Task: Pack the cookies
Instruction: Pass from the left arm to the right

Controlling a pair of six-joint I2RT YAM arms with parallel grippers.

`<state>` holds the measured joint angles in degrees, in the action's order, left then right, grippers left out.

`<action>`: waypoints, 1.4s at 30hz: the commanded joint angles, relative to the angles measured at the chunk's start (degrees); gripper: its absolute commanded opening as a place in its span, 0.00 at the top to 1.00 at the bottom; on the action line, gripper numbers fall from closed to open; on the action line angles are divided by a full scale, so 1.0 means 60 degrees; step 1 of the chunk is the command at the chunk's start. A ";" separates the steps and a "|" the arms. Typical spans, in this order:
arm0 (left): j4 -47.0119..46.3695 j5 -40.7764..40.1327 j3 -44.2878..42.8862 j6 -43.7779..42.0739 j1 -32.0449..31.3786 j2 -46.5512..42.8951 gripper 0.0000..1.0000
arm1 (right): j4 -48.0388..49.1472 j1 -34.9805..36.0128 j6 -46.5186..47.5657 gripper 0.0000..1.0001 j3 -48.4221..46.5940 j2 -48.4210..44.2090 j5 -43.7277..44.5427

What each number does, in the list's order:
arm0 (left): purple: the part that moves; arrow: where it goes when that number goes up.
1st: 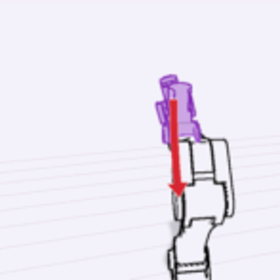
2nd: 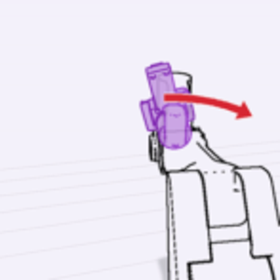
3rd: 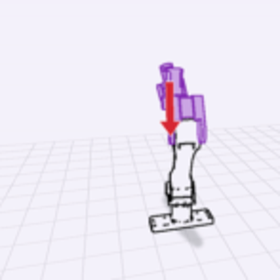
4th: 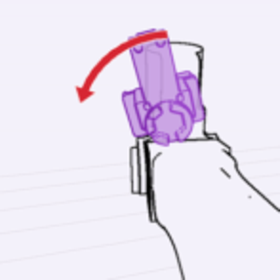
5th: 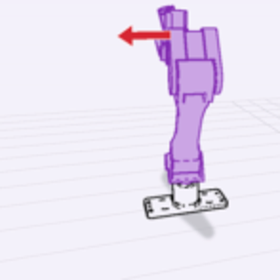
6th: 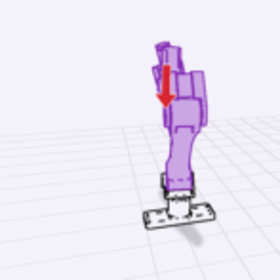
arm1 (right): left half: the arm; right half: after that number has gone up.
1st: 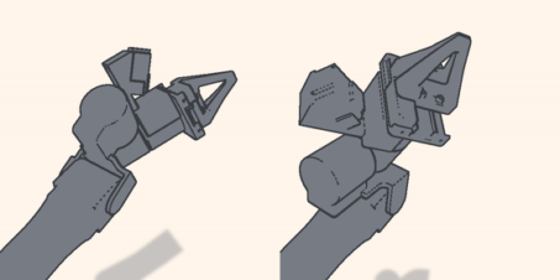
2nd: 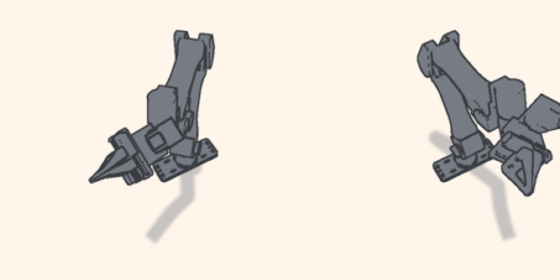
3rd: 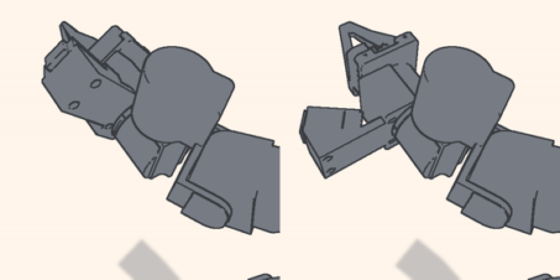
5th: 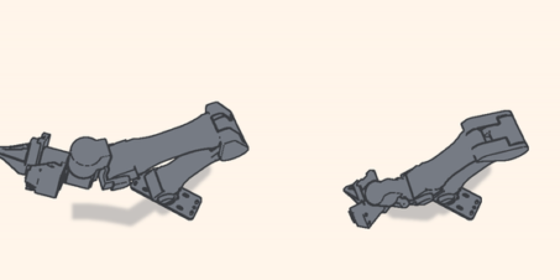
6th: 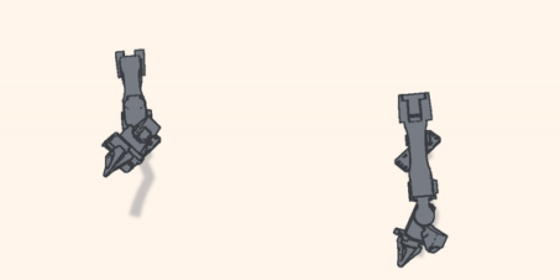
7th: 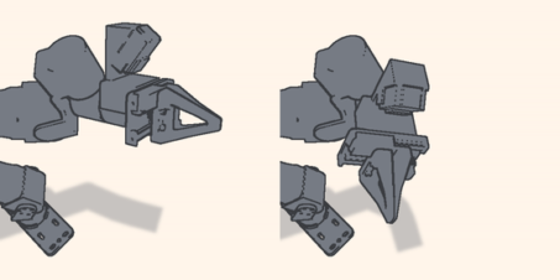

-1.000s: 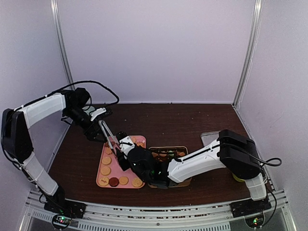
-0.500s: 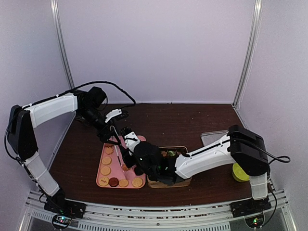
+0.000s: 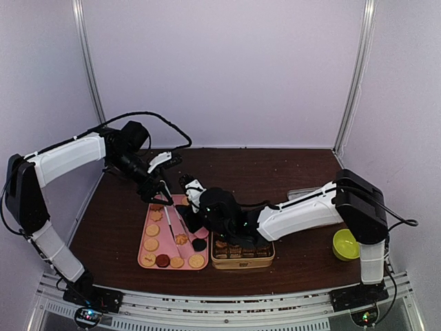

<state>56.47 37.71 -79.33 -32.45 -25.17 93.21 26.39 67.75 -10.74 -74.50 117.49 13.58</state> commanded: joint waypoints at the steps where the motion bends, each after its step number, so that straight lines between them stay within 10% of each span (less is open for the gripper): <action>1: 0.0256 0.0481 0.0000 -0.0239 -0.0079 -0.0317 0.16 | -0.0506 -0.0004 -0.0049 0.58 -0.0497 0.0121 -0.1041; 18: 0.1233 0.1227 -0.0236 -0.0826 -0.0170 -0.0634 0.17 | -0.1102 -0.0146 -0.0016 0.65 -0.0852 0.0428 -0.0317; 25: 0.1490 0.1660 -0.0331 -0.0906 -0.0211 -0.0548 0.18 | -0.0908 -0.0108 0.0089 0.89 -0.1004 0.0483 -0.0347; 42: 0.2665 0.3195 0.0132 -0.0564 0.0670 -0.2166 0.02 | 0.4496 0.0383 -0.0370 1.00 0.0832 -0.1446 0.1177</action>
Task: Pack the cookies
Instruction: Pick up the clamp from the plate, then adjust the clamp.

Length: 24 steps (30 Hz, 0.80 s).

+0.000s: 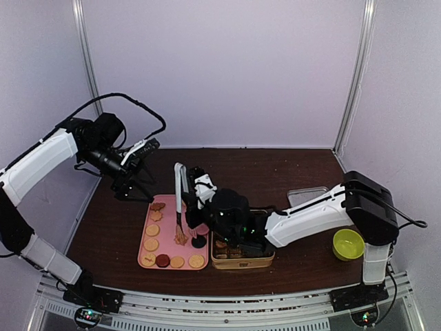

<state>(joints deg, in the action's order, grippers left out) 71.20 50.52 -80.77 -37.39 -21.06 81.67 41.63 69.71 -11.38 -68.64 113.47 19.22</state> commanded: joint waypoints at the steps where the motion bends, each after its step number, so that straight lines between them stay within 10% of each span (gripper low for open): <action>1: 0.0214 0.1281 0.0429 0.0272 -0.0007 -0.0195 0.02 | 0.2031 0.0087 -0.0229 1.00 -0.0258 -0.0801 0.0193; 24: 0.3939 0.4311 -0.1316 -0.2730 -0.0462 0.1072 0.54 | 0.1443 0.0435 -0.0090 1.00 -0.1748 -0.0279 -0.1395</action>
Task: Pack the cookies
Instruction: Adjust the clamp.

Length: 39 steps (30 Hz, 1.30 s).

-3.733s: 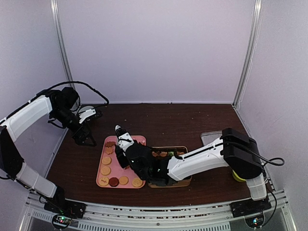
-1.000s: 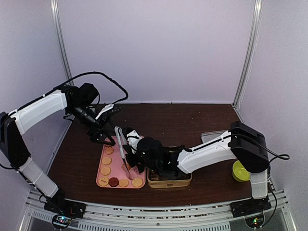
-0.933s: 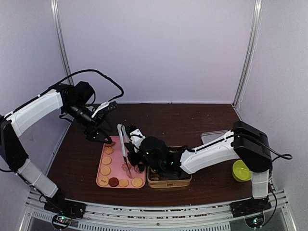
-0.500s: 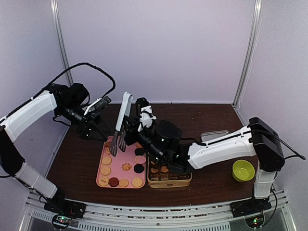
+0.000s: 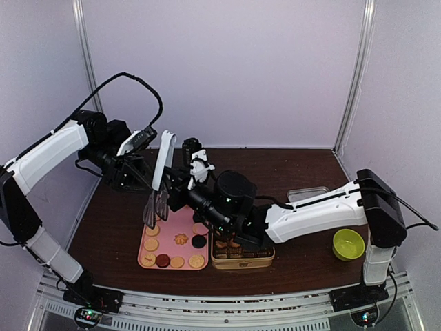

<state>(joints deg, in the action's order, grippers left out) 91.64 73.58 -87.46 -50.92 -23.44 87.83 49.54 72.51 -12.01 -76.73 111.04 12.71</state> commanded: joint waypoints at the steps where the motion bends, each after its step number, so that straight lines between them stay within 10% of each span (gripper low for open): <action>1: 0.0533 0.0464 -0.0223 -0.0458 -0.0065 0.0040 0.58 | 0.0110 -0.0030 0.0043 1.00 -0.0385 0.0118 -0.0279; 8: 0.0540 0.0350 -0.0147 -0.0360 -0.0244 -0.0045 1.00 | -0.0148 -0.0125 0.0292 1.00 -0.0324 -0.0016 -0.0563; 39: 0.0548 0.0286 -0.0370 0.1064 -0.1561 -0.2361 1.00 | -0.0945 -0.2043 0.1285 1.00 0.0822 0.0051 0.1561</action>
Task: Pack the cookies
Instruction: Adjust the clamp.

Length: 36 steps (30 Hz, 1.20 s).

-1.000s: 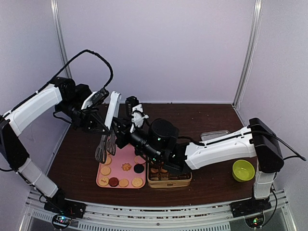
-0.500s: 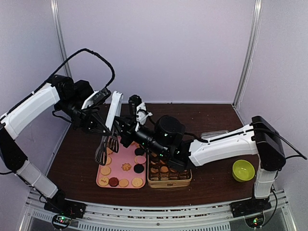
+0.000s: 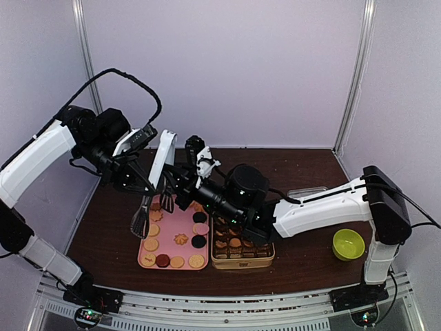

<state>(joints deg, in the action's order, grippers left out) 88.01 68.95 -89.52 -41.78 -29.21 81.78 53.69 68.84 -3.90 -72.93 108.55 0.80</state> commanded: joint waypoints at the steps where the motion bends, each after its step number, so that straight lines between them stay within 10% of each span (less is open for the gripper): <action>1: 0.1152 0.1038 0.0001 -0.0463 -0.0623 -0.1418 1.00 | -0.1663 -0.1513 -0.0210 1.00 0.0176 0.0475 0.3691; 21: 0.1152 0.0811 0.0202 0.0024 -0.0683 -0.1892 1.00 | -0.2241 -0.1679 0.0457 1.00 -0.0007 0.0346 0.5097; 28: 0.1152 -0.0450 0.0009 -0.0508 -0.0674 -0.1178 1.00 | -0.2796 -0.1322 -0.0532 0.40 0.0005 -0.0681 0.1160; 36: 0.1137 -0.1689 -0.0222 -0.1428 -0.0665 -0.0454 1.00 | -0.4571 -0.1331 -0.0638 0.16 0.1236 -0.2127 -0.1268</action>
<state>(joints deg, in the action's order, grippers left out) 86.76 59.81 -88.53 -44.16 -32.73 79.24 37.06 65.43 -6.42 -69.97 100.38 -6.20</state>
